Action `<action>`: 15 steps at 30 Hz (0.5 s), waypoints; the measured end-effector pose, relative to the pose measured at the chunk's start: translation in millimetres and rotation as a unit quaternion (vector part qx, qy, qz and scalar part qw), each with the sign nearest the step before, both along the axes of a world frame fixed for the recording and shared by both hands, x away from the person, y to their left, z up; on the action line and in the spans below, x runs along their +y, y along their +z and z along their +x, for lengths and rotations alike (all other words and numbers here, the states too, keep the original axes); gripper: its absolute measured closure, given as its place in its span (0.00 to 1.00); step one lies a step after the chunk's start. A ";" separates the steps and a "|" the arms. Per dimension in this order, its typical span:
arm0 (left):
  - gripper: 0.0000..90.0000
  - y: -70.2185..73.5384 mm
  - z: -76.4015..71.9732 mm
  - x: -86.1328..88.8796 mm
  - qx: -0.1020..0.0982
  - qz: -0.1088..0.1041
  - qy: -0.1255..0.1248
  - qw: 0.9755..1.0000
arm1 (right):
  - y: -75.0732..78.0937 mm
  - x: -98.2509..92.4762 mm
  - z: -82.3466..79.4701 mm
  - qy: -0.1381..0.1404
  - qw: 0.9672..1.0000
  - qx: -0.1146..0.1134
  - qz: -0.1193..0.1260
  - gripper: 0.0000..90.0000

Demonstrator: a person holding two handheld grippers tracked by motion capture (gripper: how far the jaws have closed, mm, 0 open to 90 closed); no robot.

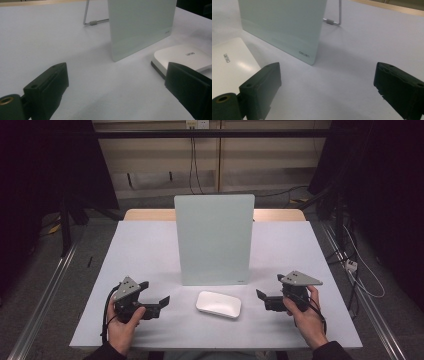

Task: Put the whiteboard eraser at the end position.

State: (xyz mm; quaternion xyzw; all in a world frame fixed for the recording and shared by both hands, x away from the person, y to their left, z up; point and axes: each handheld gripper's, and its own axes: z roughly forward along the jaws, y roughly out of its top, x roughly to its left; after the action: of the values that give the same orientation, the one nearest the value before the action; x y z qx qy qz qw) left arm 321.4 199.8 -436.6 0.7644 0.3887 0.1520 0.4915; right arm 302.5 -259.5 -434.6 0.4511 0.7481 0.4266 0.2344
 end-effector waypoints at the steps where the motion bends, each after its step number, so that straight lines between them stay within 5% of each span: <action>1: 0.06 0.1 -0.1 0.3 0.000 0.002 0.000 1.000 | -0.3 -2.6 -1.1 -0.007 1.000 0.000 0.001 0.08; 15: 0.06 -0.4 0.4 1.3 0.003 -0.003 0.005 1.000 | -11.9 -30.6 -14.0 -0.051 0.999 0.006 0.000 0.07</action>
State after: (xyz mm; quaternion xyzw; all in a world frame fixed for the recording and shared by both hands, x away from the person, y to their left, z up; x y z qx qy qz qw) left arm 321.8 201.1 -436.9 0.7615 0.3939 0.1512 0.4920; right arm 288.5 -290.1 -446.6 0.4908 0.7256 0.4115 0.2516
